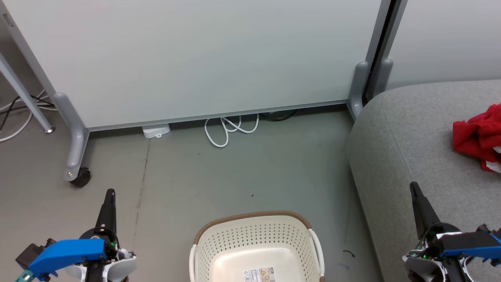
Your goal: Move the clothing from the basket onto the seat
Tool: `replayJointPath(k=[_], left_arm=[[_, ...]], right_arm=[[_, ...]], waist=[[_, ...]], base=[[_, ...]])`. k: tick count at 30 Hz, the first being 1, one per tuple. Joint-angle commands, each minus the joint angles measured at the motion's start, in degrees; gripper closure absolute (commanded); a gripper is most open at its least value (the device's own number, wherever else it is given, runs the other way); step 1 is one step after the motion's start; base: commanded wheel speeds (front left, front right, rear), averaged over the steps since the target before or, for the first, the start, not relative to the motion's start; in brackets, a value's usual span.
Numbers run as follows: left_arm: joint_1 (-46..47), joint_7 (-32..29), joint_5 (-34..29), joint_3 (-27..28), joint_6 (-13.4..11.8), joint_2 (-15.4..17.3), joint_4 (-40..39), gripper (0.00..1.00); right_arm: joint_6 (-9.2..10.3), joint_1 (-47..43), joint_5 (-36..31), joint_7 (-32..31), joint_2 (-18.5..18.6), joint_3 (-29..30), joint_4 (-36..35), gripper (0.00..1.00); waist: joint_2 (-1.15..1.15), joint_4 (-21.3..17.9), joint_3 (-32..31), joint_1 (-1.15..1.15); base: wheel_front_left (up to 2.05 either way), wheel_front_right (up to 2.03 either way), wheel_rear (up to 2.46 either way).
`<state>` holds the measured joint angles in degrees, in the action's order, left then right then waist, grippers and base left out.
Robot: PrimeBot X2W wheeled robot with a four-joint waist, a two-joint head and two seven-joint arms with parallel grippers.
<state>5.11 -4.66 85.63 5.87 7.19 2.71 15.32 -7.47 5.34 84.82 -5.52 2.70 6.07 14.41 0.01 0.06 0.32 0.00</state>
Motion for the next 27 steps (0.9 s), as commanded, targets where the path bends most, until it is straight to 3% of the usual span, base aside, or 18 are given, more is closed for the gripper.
replayJointPath(k=[1, 17, 27], left_arm=[[1.0, -0.4, 1.2, 0.3, 0.5, 0.3, -0.6, 1.00], [1.5, -2.1, 6.9, 0.8, 0.5, 0.3, -1.5, 1.00], [1.4, -2.1, 6.8, 0.8, 0.5, 0.3, -1.4, 1.00]], right_arm=[[-0.04, 0.9, 1.5, -0.4, 0.3, 0.2, -0.4, 1.00], [-0.04, 1.3, 7.8, -1.1, 0.3, 0.5, -0.5, 1.00], [-0.04, 1.2, 7.7, -1.1, 0.3, 0.5, -0.5, 1.00]], waist=[[-0.01, 0.0, 0.0, 0.00], [-0.01, -0.1, -0.1, 0.00], [-0.01, -0.1, -0.1, 0.00]], base=[[0.00, 0.00, 0.00], [0.00, 0.00, 0.00], [0.00, 0.00, 0.00]])
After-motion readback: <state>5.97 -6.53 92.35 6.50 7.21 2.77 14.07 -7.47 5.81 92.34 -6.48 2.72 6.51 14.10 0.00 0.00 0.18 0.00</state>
